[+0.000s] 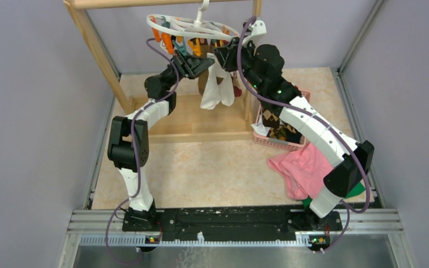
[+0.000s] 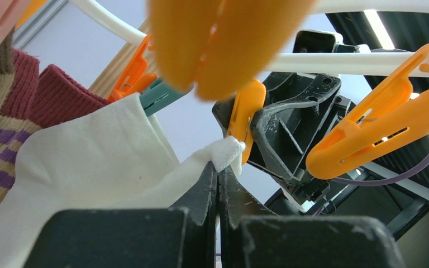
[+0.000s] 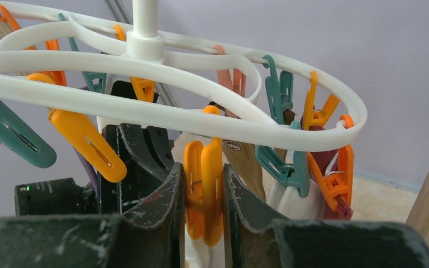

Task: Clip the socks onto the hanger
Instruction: Clamp the sock onto the hanger.

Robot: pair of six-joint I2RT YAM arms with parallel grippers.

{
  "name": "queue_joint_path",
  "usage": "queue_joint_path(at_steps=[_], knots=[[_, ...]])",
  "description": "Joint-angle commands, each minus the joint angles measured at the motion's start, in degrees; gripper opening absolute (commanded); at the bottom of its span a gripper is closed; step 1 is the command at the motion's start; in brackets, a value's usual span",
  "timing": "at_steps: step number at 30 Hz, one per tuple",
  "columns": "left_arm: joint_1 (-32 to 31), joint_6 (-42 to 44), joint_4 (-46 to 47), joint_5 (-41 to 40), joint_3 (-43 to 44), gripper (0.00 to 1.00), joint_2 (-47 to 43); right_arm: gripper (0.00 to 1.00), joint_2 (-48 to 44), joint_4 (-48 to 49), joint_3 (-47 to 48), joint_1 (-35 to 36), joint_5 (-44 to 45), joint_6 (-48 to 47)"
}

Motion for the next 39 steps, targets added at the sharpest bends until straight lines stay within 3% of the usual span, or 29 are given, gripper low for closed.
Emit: queue_joint_path(at_steps=[1, 18, 39], knots=[[-0.17, -1.13, 18.32, -0.05, 2.4, 0.0, -0.31, 0.0, -1.1, -0.39, 0.74, -0.47, -1.24, -0.26], [-0.08, -2.79, 18.37, 1.51, 0.92, 0.0, -2.79, 0.0, -2.49, 0.09, -0.53, -0.82, 0.03, -3.38], [0.89, -8.11, 18.36, -2.04, 3.05, 0.0, -1.25, 0.0, -3.25, 1.88, -1.97, -1.08, -3.55, -2.89]])
